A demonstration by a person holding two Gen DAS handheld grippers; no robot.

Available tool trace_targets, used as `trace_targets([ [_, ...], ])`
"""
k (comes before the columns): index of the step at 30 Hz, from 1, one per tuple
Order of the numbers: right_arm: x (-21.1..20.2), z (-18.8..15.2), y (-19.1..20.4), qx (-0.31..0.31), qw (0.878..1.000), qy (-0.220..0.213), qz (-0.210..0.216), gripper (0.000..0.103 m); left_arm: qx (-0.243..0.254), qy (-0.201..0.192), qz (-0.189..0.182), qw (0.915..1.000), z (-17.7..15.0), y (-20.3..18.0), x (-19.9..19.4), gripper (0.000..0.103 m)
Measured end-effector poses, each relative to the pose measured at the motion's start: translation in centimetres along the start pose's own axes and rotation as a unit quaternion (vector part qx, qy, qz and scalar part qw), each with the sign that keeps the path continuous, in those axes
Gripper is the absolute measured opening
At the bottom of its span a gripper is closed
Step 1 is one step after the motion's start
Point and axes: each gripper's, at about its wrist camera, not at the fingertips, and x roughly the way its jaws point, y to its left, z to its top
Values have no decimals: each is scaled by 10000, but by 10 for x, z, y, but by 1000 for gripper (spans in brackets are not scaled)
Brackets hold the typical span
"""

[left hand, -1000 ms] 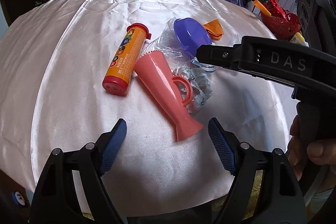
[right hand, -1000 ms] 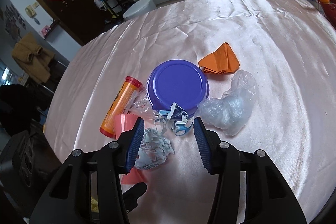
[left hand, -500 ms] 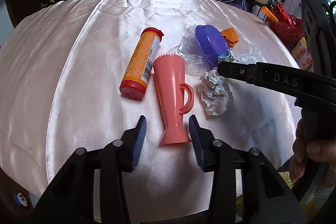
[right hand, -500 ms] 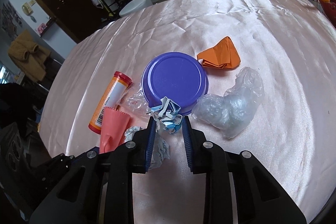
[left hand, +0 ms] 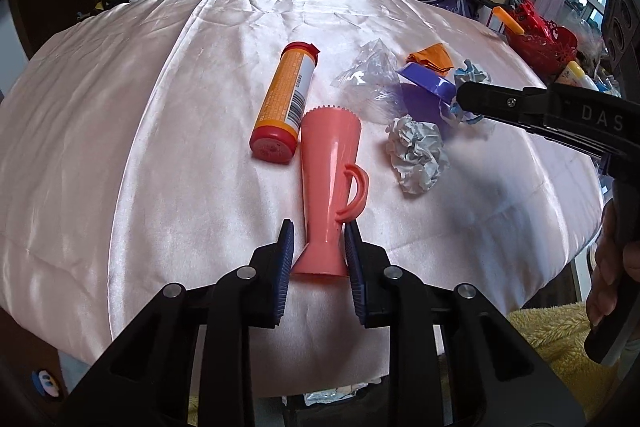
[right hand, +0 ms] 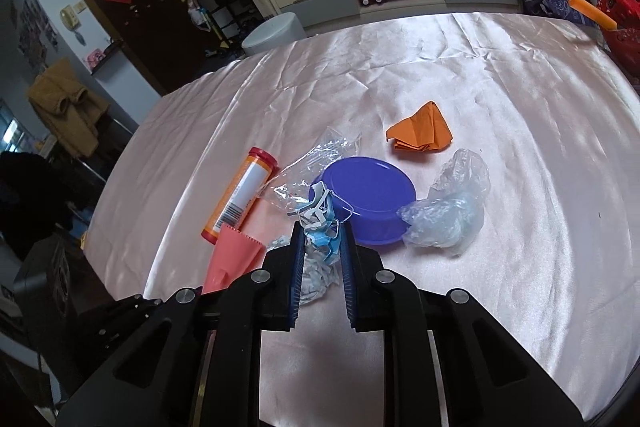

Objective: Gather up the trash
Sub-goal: 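Grasp the pink cup with left tool while right tool grasps foil wrapper, then carry the pink cup and blue-white mask over the black bin and open both tools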

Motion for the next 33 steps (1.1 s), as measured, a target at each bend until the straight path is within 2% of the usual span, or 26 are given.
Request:
trace_targets([
  [11, -39, -23, 7, -24, 9998, -217, -17, 18, 3, -239, -54, 9997, -30, -2, -44, 24],
  [21, -85, -33, 18, -145, 9986, -510, -48, 18, 38, -292, -117, 9995, -61, -7, -73, 24],
  [26, -90, -52, 14, -109, 9991, -415, -56, 18, 129, -308, -155, 9993, -74, -16, -84, 24],
  [33, -86, -108, 19, -93, 9999, -35, 67, 18, 224, -224, -232, 9992, -104, -25, -92, 24],
])
